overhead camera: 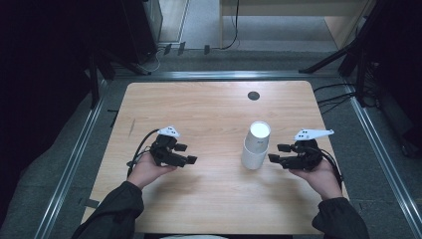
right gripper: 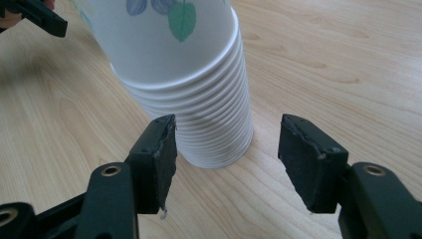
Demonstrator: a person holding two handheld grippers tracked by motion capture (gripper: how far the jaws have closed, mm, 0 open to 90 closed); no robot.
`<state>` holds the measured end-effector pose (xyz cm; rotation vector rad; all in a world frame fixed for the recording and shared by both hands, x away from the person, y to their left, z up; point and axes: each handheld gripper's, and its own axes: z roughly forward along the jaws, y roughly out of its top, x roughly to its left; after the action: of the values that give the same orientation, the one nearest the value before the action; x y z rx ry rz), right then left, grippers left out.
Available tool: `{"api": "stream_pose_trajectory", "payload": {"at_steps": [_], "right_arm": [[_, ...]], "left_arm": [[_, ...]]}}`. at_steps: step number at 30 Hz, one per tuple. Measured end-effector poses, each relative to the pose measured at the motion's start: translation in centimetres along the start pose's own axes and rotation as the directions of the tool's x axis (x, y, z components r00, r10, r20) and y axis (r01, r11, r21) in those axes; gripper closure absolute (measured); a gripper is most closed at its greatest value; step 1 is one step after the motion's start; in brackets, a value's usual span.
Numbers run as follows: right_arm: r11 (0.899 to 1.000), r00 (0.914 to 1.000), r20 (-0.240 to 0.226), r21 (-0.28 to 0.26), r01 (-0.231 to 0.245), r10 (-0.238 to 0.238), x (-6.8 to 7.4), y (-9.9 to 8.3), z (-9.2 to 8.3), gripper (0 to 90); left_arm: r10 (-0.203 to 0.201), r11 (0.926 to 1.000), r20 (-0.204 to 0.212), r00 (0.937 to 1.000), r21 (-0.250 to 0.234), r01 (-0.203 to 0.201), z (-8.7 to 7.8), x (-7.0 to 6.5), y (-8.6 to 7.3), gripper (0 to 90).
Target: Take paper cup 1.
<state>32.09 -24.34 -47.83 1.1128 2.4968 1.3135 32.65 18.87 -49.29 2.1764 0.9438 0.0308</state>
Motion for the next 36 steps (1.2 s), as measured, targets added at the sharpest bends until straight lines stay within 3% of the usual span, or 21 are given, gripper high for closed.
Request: {"api": "stream_pose_trajectory", "payload": {"at_steps": [4,9,15,24,27,32,36], "right_arm": [[1.0,1.0,-0.006,0.022,0.004,-0.003,0.0,-0.2,0.2,44.2],[1.0,0.9999,-0.011,-0.004,0.01,-0.01,0.2,-0.2,0.0,44.9],[0.999,0.9991,-0.02,0.02,0.036,-0.036,0.2,-0.2,-0.2,41.7],[0.995,0.9947,-0.036,0.002,0.097,-0.097,0.3,0.4,-1.0,35.2],[0.995,0.9939,-0.056,-0.014,0.094,-0.095,0.2,1.3,-1.7,33.8],[0.986,0.9842,-0.08,0.037,0.161,-0.158,0.2,2.8,-2.5,31.8],[0.98,0.9779,-0.088,0.043,0.194,-0.19,0.3,4.6,-3.2,30.0]], "left_arm": [[0.0,1.0,0.001,1.0,-0.006,0.0,0.0,-0.1,0.1,29.5],[-0.007,0.9999,0.009,0.9999,0.008,0.007,0.0,0.1,0.2,29.8],[0.002,1.0,0.009,1.0,0.004,-0.002,-0.1,0.0,0.3,29.8],[0.038,0.999,0.008,0.9993,0.023,-0.038,-0.5,0.0,0.1,29.4],[0.04,0.9992,0.002,0.9992,0.01,-0.04,-1.1,0.0,-0.1,29.3],[0.032,0.9995,0.012,0.9994,0.0,-0.032,-1.1,0.1,-0.1,29.3],[0.045,0.999,0.019,0.9988,-0.002,-0.045,-1.1,-0.2,0.0,29.2]]}}
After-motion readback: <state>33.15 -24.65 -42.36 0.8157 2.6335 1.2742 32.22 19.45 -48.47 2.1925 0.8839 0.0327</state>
